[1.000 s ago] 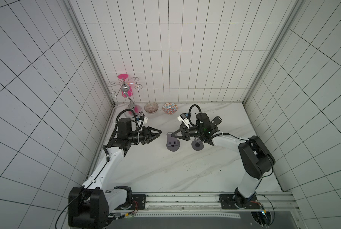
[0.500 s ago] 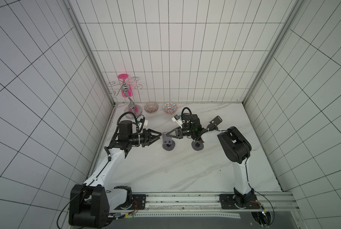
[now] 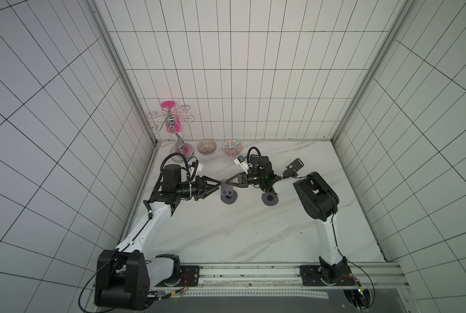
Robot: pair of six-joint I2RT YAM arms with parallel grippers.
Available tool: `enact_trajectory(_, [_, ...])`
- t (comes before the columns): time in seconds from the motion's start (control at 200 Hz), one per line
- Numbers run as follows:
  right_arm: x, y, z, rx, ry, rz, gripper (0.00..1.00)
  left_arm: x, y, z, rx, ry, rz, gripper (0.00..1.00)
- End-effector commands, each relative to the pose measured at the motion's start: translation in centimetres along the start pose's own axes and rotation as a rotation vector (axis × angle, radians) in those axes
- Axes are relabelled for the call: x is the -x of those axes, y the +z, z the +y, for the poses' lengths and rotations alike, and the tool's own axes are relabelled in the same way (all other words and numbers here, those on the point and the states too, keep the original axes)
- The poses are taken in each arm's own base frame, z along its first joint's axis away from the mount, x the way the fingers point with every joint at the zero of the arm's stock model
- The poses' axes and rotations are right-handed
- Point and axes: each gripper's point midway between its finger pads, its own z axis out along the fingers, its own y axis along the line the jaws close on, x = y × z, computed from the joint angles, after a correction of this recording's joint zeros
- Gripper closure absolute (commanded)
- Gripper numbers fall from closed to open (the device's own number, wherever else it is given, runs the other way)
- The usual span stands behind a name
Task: Open the phone stand
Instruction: Place the phone stand at the center of the board.
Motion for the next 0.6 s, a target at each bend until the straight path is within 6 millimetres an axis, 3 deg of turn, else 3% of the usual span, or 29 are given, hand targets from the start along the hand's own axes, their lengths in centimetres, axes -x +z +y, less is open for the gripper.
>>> enact_trajectory(0.0, [1.8, 0.1, 1.0, 0.013, -0.065, -0.027, 0.68, 0.0, 0.0, 0.3, -0.008, 0.010, 0.002, 0.57])
enact_trajectory(0.34, [4.3, -2.3, 1.8, -0.062, -0.096, -0.041, 0.51, 0.0, -0.1, -0.1, -0.010, 0.027, -0.002, 0.54])
enact_trajectory(0.595, [6.3, -4.5, 5.1, -0.150, -0.202, -0.015, 0.46, 0.1, -0.6, -0.7, 0.024, 0.080, -0.019, 0.44])
